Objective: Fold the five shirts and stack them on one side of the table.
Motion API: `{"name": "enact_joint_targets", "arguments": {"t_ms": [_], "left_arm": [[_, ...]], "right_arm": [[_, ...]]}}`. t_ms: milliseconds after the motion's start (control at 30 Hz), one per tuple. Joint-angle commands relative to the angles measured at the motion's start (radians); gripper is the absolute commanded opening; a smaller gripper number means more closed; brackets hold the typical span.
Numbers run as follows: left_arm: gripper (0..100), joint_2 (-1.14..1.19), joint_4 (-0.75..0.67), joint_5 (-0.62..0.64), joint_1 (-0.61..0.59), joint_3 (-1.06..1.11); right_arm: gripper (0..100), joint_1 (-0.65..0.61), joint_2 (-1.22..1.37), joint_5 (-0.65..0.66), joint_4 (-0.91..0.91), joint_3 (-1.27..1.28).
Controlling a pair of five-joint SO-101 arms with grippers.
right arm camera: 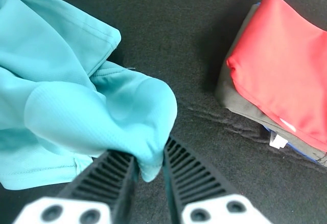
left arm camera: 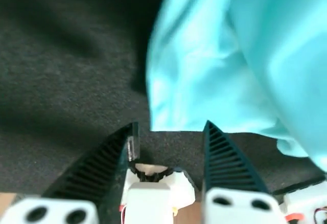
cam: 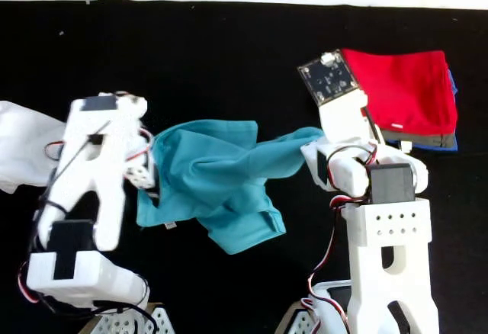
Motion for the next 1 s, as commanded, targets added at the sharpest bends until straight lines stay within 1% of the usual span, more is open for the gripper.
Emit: {"name": "enact_joint_targets", "arguments": {"t_ms": [0, 167, 333, 433, 533, 600, 700, 733, 800, 967], "left_arm": [[21, -0.004, -0.071, 0.009, 0.039, 0.054], [21, -0.004, -0.270, 0.003, -0.005, 0.196], [21, -0.002, -0.344, 0.003, -0.005, 0.262], [21, -0.001, -0.364, 0.003, -0.005, 0.266], [19, 0.042, -0.364, 0.003, -0.005, 0.259], [13, 0.087, -0.359, 0.003, -0.005, 0.225], [0, 0.153, -0.305, 0.005, -0.005, 0.137], [2, 0.163, -0.292, 0.006, -0.005, 0.113], [1, 0.177, -0.261, 0.008, 0.005, 0.059], [1, 0.114, -0.092, 0.011, 0.021, -0.122]], "right_arm": [[0.5, 0.010, -0.018, 0.014, -0.021, -0.002], [0.5, 0.010, -0.024, 0.014, -0.021, -0.002], [0.5, 0.010, -0.022, 0.014, -0.019, -0.004], [0.5, 0.010, -0.016, 0.014, -0.019, -0.002], [0.5, 0.010, -0.018, 0.014, -0.019, -0.002], [0.5, 0.010, -0.018, 0.014, -0.018, -0.002], [0.5, 0.010, -0.016, 0.009, -0.015, -0.002], [0.5, 0.010, -0.016, 0.008, -0.013, -0.001], [0.5, 0.010, -0.016, 0.009, -0.030, 0.031], [0.5, 0.024, -0.024, 0.008, -0.183, 0.173]]}}
